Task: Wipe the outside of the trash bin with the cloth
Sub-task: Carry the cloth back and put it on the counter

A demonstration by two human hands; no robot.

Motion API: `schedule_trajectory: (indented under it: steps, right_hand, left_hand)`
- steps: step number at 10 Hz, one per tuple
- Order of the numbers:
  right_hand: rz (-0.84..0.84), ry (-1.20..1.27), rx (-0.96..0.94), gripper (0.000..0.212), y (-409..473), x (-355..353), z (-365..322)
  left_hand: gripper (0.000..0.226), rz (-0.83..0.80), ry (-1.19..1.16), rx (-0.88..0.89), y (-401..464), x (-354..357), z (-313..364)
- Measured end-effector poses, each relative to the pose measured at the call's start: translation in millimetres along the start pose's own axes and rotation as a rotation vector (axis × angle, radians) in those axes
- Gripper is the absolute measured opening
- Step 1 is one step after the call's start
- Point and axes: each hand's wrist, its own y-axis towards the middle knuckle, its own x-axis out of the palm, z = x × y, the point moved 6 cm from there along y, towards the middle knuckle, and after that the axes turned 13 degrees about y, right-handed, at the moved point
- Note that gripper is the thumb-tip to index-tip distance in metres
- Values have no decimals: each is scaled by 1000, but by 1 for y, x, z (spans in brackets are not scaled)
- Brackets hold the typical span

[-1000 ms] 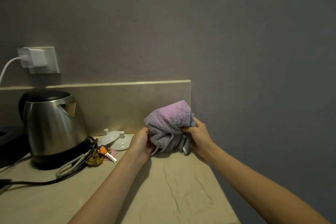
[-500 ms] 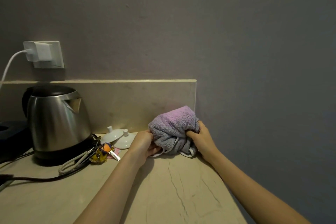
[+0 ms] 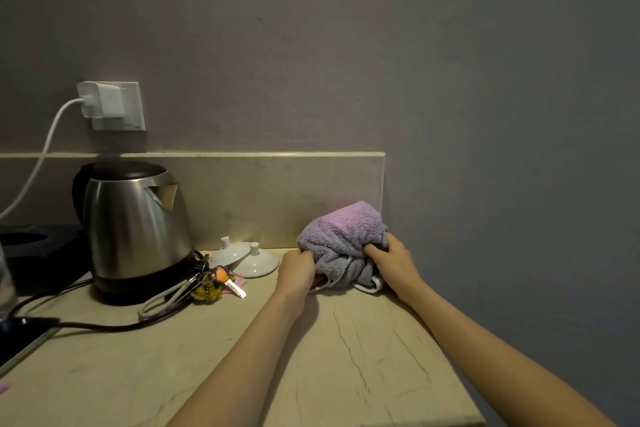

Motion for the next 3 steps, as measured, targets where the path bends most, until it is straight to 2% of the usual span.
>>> schedule_trajectory:
  steps: [1,2,3]
  right_hand:
    - [-8,87,73,16,-1,-3,1]
    - [12,167,83,22,-2,-17,0]
    - [69,118,17,21,1,-42,-19]
  left_hand:
    - [30,104,407,135,-8,-10,12]
    - [25,281,718,216,-21,-24,24]
    - [23,379,644,358,-36,-28,42]
